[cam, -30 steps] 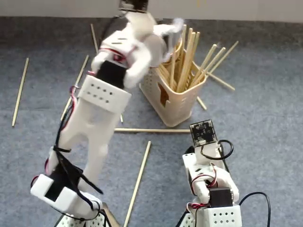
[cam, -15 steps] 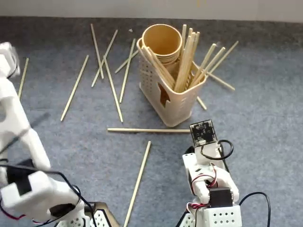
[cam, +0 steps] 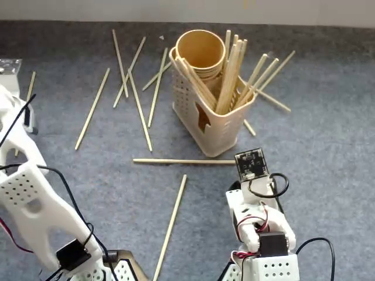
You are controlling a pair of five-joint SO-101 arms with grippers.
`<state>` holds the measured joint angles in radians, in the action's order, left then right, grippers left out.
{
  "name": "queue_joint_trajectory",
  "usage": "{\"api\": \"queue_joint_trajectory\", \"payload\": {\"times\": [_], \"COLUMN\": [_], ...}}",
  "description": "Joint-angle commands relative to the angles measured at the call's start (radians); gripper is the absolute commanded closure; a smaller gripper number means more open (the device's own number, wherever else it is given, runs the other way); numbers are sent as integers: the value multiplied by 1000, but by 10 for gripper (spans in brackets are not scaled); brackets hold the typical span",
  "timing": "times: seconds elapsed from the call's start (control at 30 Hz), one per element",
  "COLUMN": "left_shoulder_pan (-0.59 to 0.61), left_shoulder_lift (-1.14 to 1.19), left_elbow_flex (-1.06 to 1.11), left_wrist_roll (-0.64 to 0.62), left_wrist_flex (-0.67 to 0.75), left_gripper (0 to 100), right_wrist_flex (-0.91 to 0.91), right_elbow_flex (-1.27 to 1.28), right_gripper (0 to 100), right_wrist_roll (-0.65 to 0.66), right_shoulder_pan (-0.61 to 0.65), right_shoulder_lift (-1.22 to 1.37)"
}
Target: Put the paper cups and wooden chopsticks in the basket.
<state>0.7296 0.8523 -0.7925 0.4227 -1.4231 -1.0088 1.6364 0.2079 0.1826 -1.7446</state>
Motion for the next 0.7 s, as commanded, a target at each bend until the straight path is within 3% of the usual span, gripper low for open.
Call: {"api": "queue_joint_trajectory", "payload": {"times": [0.0,0.33,0.5,0.67], "left_shoulder_pan": [35,33,-1,-61], "left_shoulder_lift": [102,390,421,418], "left_elbow_flex": [-260,-650,-769,-845], "left_wrist_roll": [9,11,9,6], "left_wrist_flex": [-86,-233,-259,-333], "left_gripper": [838,845,1000,995], "right_wrist_flex": [8,8,8,8], "right_elbow_flex": [-2,-2,-2,-2], "right_gripper": [724,724,724,724], "right_wrist_roll": [-3,-3,-3,-3], "right_shoulder_pan": [7,7,7,7], "right_shoulder_lift": [-12,-12,-12,-12]}}
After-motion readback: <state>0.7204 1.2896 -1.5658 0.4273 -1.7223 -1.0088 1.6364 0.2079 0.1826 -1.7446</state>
